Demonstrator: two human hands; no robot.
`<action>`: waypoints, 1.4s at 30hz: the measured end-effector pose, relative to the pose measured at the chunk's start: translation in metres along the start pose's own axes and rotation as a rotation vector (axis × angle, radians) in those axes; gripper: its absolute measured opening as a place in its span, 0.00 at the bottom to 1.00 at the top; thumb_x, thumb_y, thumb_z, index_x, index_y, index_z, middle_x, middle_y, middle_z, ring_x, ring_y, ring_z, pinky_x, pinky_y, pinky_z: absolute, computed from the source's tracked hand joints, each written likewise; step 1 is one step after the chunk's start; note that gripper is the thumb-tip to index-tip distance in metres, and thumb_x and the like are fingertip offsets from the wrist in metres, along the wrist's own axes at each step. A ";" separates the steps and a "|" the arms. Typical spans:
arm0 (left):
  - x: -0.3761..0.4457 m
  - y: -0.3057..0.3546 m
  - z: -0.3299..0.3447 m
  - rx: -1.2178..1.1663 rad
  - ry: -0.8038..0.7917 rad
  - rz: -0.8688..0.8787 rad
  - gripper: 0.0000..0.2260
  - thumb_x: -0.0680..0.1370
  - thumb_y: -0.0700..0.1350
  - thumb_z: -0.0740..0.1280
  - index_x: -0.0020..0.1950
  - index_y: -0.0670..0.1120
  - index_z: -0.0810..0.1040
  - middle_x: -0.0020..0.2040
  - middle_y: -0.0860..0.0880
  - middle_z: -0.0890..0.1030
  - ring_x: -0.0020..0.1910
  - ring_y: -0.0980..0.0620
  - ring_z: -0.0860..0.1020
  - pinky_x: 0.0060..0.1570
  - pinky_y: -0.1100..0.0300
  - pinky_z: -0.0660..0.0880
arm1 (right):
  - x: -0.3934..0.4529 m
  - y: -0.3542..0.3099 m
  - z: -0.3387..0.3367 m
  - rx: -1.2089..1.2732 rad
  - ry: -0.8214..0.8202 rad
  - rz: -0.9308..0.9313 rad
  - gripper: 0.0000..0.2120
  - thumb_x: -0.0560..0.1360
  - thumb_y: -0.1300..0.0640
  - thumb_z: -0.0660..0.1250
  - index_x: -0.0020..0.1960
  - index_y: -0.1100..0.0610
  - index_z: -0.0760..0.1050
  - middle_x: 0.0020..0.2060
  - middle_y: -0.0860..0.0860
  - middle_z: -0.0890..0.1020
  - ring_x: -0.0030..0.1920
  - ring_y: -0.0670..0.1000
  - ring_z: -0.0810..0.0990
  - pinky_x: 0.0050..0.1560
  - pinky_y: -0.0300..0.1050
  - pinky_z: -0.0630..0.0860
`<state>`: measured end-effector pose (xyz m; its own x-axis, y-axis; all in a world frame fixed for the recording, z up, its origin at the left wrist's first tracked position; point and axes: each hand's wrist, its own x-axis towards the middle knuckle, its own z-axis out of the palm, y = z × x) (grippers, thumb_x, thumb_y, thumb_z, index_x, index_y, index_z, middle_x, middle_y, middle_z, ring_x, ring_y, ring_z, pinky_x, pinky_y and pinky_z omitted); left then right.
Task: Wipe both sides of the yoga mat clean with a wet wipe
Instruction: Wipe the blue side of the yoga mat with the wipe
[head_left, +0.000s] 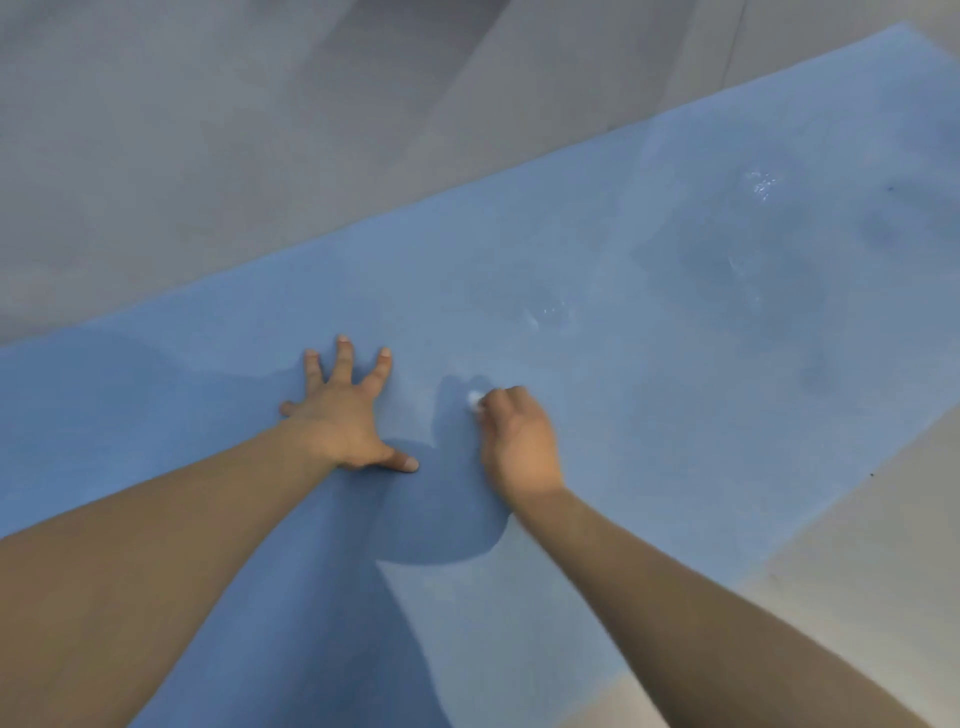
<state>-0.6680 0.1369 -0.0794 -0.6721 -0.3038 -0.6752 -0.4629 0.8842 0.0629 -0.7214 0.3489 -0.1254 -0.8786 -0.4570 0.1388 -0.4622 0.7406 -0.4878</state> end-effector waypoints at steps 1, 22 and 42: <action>0.002 -0.002 -0.004 0.007 -0.005 0.009 0.64 0.58 0.74 0.75 0.78 0.65 0.33 0.78 0.51 0.27 0.78 0.36 0.33 0.72 0.30 0.59 | -0.007 -0.016 0.009 0.012 -0.058 -0.084 0.02 0.73 0.61 0.65 0.43 0.59 0.76 0.37 0.57 0.76 0.35 0.60 0.75 0.35 0.50 0.73; 0.026 -0.026 -0.001 0.016 -0.065 0.092 0.57 0.65 0.69 0.75 0.76 0.70 0.32 0.77 0.53 0.26 0.75 0.27 0.31 0.72 0.30 0.58 | 0.052 -0.013 0.023 0.033 0.047 0.063 0.04 0.73 0.63 0.64 0.45 0.60 0.77 0.39 0.60 0.77 0.36 0.62 0.77 0.35 0.50 0.72; 0.007 -0.013 -0.015 -0.049 -0.098 0.018 0.61 0.65 0.64 0.78 0.79 0.62 0.32 0.77 0.61 0.26 0.77 0.34 0.31 0.65 0.23 0.62 | 0.102 0.020 0.011 0.019 0.099 0.342 0.10 0.77 0.58 0.60 0.49 0.61 0.78 0.45 0.61 0.78 0.44 0.64 0.78 0.46 0.55 0.75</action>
<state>-0.6755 0.1179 -0.0735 -0.6219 -0.2500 -0.7421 -0.4805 0.8701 0.1095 -0.8191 0.3114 -0.1299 -0.9900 -0.1329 0.0472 -0.1374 0.8328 -0.5363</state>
